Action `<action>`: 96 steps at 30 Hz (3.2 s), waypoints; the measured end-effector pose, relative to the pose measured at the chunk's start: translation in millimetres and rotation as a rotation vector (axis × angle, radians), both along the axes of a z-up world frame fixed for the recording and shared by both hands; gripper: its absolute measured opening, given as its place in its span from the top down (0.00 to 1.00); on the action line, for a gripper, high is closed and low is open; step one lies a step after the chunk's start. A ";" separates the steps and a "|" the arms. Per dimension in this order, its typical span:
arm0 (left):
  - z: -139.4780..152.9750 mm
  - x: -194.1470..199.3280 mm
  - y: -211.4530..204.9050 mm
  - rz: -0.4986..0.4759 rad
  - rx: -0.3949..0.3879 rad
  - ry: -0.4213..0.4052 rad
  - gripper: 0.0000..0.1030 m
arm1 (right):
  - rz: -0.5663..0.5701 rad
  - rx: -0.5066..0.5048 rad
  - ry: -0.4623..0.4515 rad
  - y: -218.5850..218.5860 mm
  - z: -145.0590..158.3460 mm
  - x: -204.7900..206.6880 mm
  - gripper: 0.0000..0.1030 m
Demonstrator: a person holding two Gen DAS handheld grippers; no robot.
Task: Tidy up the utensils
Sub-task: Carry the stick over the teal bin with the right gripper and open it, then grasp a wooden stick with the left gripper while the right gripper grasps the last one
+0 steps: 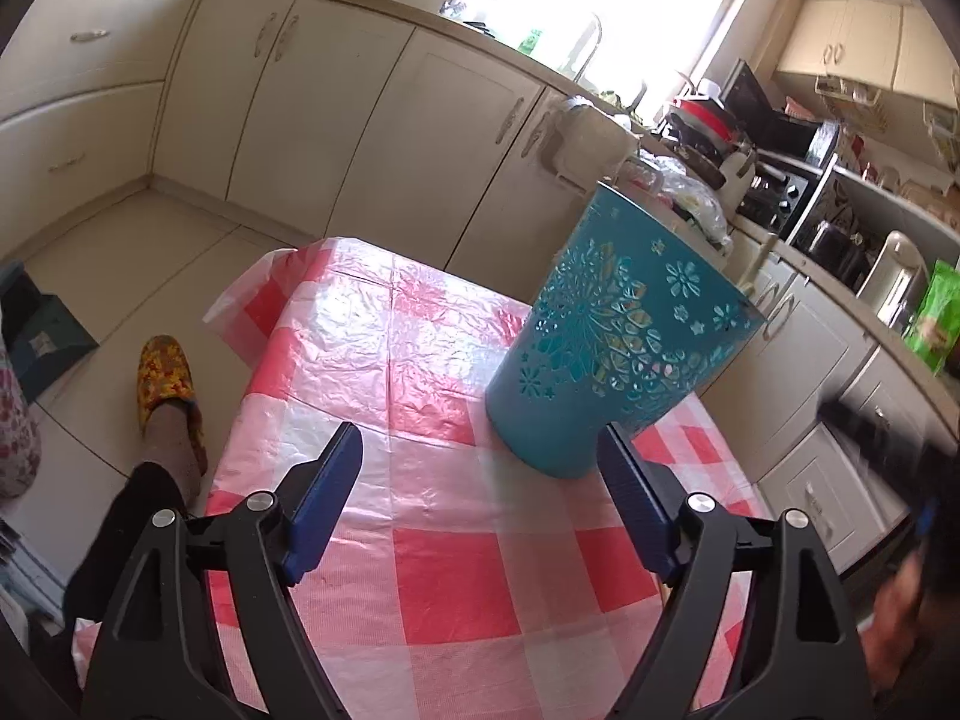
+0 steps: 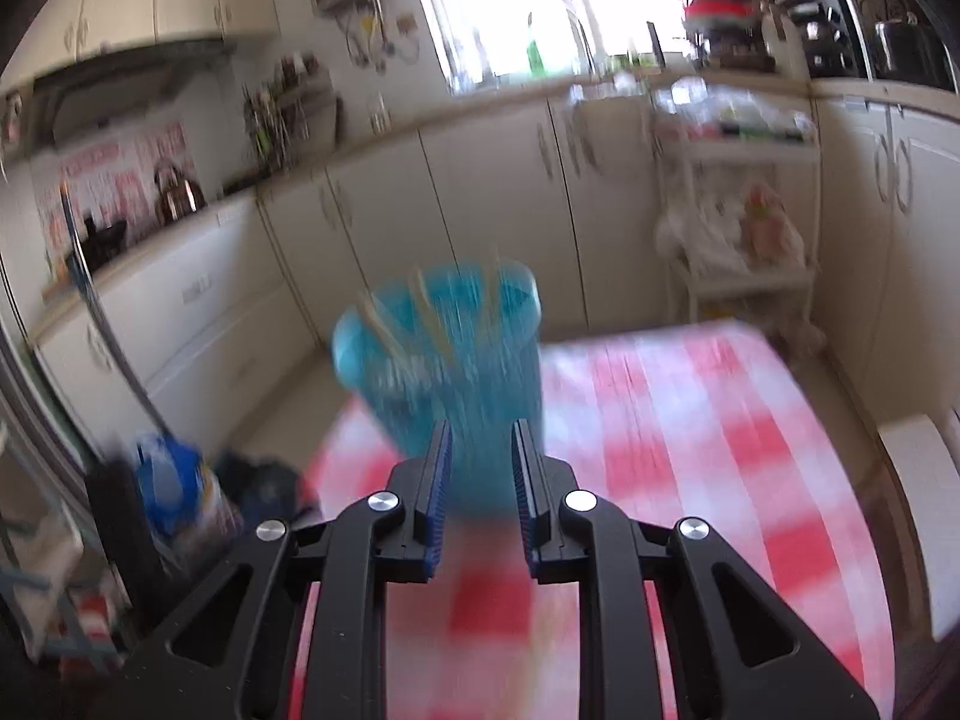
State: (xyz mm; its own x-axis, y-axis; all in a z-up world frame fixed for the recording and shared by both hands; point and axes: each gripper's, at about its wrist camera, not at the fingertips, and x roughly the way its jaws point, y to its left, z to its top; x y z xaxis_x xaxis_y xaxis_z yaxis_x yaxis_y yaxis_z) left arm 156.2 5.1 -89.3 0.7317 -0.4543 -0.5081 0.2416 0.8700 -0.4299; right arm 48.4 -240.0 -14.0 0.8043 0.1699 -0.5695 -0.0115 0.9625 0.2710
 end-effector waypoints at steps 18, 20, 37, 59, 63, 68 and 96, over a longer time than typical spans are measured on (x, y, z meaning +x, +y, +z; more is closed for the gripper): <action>0.1 -55.6 -34.5 -0.123 0.166 0.071 0.24 | 0.029 -0.171 0.312 22.5 -103.0 -26.3 0.88; 0.2 -58.2 -38.1 -0.126 0.189 0.073 0.23 | 0.034 -0.176 0.319 17.3 -104.1 -29.4 0.89; -4.1 -60.4 -57.2 -0.161 0.274 0.100 0.19 | 0.027 -0.141 0.321 4.9 -100.6 -36.2 0.89; -21.8 -60.8 -153.4 -0.280 0.608 0.157 0.19 | 0.022 -0.105 0.304 -20.6 -101.1 -51.1 0.89; -24.1 -61.4 -157.5 -0.297 0.608 0.156 0.24 | 0.018 -0.101 0.300 -21.5 -101.2 -51.0 0.89; -20.6 -67.5 -161.4 -0.377 0.549 0.136 0.93 | 0.016 -0.104 0.299 -22.7 -101.3 -50.0 0.89; 27.6 -41.5 -82.0 -0.322 0.297 0.127 0.96 | 0.055 -0.042 0.331 -40.7 -101.2 -21.7 0.94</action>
State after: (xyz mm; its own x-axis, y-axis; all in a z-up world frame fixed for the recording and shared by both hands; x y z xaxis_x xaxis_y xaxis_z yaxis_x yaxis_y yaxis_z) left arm 114.8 -76.9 -61.7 0.5004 -0.4697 -0.7273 0.4819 0.8490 -0.2167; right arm 26.7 -280.7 -115.2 0.5651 0.1788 -0.8054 0.0188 0.9732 0.2292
